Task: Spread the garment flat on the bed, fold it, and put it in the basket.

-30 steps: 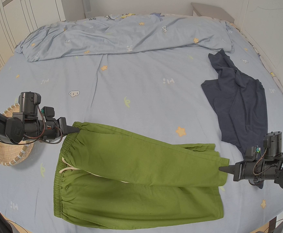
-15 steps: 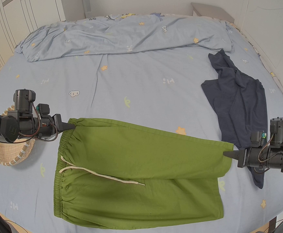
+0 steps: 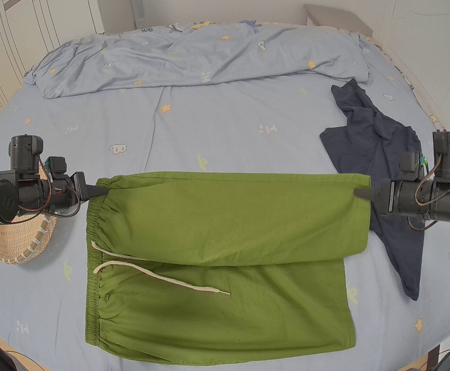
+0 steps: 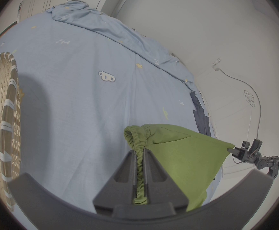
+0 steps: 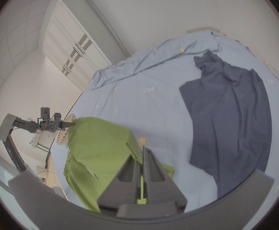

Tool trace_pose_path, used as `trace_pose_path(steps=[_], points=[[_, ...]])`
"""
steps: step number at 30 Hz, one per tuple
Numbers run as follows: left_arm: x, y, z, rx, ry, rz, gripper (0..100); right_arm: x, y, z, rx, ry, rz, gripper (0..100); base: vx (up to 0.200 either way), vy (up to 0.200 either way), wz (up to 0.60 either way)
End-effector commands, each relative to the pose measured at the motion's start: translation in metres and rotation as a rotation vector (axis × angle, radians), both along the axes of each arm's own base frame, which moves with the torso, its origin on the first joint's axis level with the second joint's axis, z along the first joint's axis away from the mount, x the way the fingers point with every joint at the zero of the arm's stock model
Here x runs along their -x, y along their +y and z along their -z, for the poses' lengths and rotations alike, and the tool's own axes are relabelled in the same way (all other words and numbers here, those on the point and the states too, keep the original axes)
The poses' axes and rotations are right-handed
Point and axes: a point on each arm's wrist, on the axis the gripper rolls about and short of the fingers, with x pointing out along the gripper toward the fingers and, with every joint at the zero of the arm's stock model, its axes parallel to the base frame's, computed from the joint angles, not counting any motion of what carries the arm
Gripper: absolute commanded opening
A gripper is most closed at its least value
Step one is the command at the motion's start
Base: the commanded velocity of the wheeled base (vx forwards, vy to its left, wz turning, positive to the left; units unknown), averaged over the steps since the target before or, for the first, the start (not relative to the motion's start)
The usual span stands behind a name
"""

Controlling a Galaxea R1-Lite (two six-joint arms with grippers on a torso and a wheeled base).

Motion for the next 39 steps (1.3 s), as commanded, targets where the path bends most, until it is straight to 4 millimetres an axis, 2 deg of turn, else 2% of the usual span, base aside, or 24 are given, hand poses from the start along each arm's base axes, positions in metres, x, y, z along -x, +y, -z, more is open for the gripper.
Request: trace_pose_path(steps=[1, 5, 6, 9, 11, 17, 19, 20, 23, 32, 39], points=[[0.001, 0.006, -0.004, -0.002, -0.015, -0.017, 0, -0.01, 0.012, -0.03, -0.009, -0.072, -0.02, 0, 0.0, 0.0, 0.0], [0.001, 0.01, -0.005, -0.002, -0.017, -0.03, 0, -0.021, 0.017, -0.033, -0.012, -0.082, -0.023, 0, 0.0, 0.0, 0.0], [0.0, 0.01, -0.004, -0.004, -0.019, -0.031, 0, -0.032, 0.02, -0.033, -0.013, -0.087, -0.022, 0, 0.0, 0.0, 0.0], [-0.001, 0.01, -0.003, -0.005, -0.026, -0.031, 0, -0.043, 0.023, -0.031, -0.009, -0.083, -0.018, 0, 0.0, 0.0, 0.0], [-0.004, 0.011, -0.001, -0.007, -0.045, -0.032, 0, -0.061, 0.027, -0.023, 0.024, -0.091, -0.013, 0, 0.0, 0.0, 0.0], [-0.007, 0.014, 0.0, -0.01, -0.068, -0.04, 0, -0.094, 0.039, -0.022, 0.06, -0.173, 0.043, 0, 0.0, 0.0, 0.0], [-0.007, 0.014, 0.0, -0.01, -0.068, -0.04, 0, -0.094, 0.039, -0.022, 0.06, -0.173, 0.043, 0, 0.0, 0.0, 0.0], [-0.007, 0.014, -0.001, -0.012, -0.082, -0.041, 0, -0.107, 0.043, -0.024, 0.066, -0.231, 0.083, 0, 0.0, 0.0, 0.0], [-0.008, 0.015, -0.002, -0.014, -0.102, -0.043, 0, -0.121, 0.048, -0.022, 0.085, -0.26, 0.085, 0, 0.0, 0.0, 0.0], [-0.016, 0.025, 0.005, -0.042, -0.109, -0.111, 0, -0.139, 0.065, -0.016, 0.079, -0.281, 0.064, 0, 0.0, 0.0, 0.0], [-0.024, 0.026, 0.012, -0.047, -0.121, -0.118, 0, -0.144, 0.068, -0.012, 0.084, -0.29, 0.08, 0, 0.0, 0.0, 0.0]])
